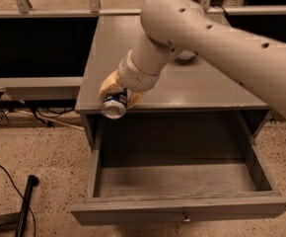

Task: Pick pepsi can from top drawer and place on counter

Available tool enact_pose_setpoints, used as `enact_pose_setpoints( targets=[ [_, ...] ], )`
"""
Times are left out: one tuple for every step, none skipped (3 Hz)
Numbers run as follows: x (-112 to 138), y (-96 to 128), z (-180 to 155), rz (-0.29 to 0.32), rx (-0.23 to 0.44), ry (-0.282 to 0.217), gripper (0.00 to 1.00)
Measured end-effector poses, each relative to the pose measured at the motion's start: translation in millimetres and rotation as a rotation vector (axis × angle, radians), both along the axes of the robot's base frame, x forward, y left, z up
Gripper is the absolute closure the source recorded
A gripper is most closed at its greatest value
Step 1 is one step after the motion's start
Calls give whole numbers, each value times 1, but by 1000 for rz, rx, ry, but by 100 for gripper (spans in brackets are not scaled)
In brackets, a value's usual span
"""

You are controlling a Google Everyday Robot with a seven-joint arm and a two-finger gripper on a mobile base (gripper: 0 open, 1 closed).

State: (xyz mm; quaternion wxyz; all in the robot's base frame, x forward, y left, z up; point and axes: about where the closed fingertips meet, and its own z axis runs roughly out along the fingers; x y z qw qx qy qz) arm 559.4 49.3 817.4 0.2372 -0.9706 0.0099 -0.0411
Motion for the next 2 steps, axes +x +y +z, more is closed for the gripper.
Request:
enact_pose_setpoints(
  targets=[
    [0,0,7,0,0,1,58],
    [0,0,15,0,0,1,70]
  ],
)
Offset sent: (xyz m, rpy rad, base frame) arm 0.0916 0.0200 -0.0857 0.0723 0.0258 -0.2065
